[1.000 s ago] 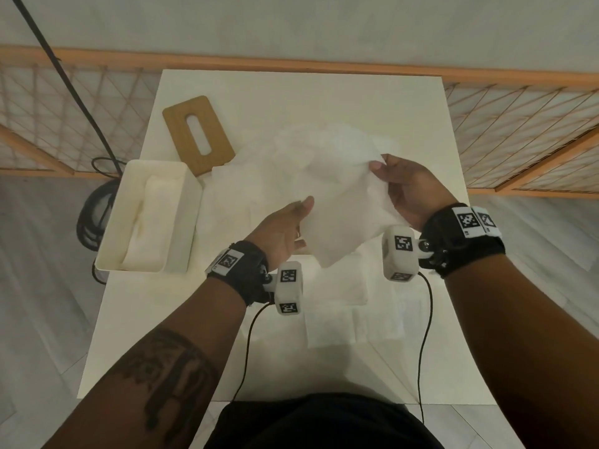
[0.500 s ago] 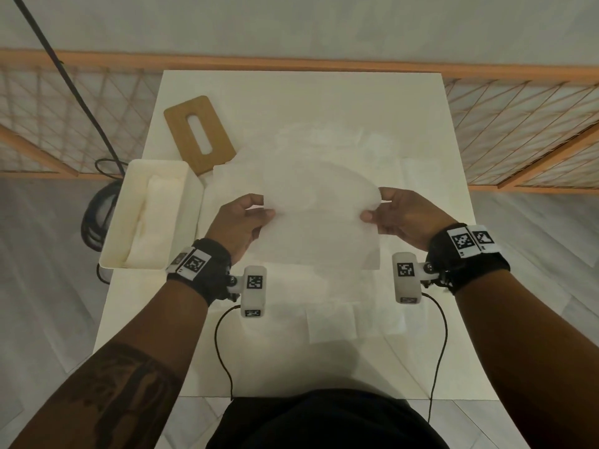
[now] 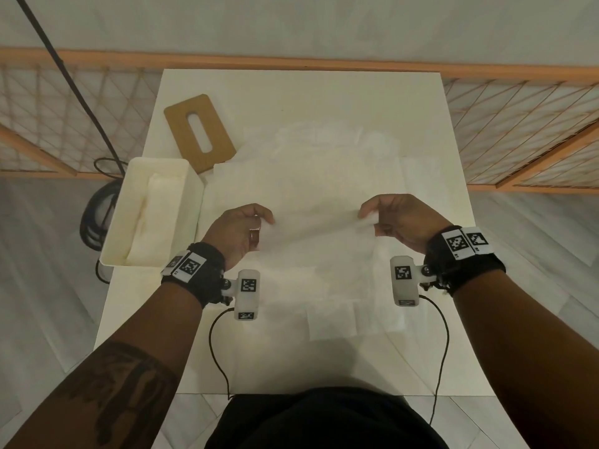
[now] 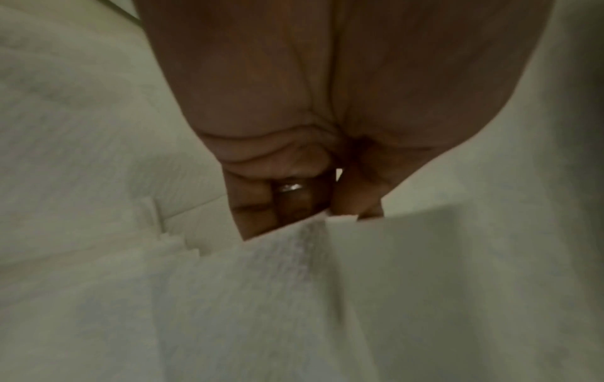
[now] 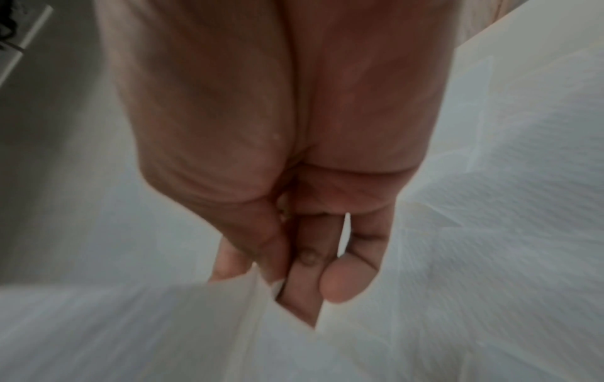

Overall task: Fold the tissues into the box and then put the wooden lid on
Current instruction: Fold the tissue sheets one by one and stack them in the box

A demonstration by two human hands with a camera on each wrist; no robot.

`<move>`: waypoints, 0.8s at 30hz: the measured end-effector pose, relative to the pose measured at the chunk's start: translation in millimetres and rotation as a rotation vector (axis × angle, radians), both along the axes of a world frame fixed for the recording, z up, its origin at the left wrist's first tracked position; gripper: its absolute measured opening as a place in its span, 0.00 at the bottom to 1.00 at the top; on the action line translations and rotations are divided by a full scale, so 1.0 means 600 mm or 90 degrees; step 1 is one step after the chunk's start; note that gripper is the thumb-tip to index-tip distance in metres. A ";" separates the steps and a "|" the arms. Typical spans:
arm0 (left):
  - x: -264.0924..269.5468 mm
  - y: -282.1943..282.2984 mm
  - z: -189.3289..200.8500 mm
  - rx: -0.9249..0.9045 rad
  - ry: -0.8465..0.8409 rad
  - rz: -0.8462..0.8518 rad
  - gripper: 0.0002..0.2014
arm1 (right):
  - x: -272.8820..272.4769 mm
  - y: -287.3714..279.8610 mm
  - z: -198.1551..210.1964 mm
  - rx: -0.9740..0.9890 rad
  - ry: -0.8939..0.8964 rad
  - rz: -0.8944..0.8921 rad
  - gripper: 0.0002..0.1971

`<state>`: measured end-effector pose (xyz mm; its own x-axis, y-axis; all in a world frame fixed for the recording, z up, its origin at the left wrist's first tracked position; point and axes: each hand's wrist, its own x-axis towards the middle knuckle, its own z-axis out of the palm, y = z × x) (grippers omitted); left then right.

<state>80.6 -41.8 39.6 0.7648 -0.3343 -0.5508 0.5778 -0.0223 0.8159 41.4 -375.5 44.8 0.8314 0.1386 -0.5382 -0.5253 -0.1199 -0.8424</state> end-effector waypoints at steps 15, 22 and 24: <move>-0.067 -0.001 -0.033 0.338 -0.186 -0.213 0.12 | -0.088 0.041 -0.024 -0.154 0.034 0.066 0.17; -0.107 -0.006 -0.063 0.395 -0.234 -0.249 0.12 | -0.114 0.045 -0.069 -0.273 -0.005 0.058 0.17; -0.110 -0.010 -0.068 0.420 -0.251 -0.237 0.12 | -0.111 0.049 -0.075 -0.310 -0.012 0.042 0.15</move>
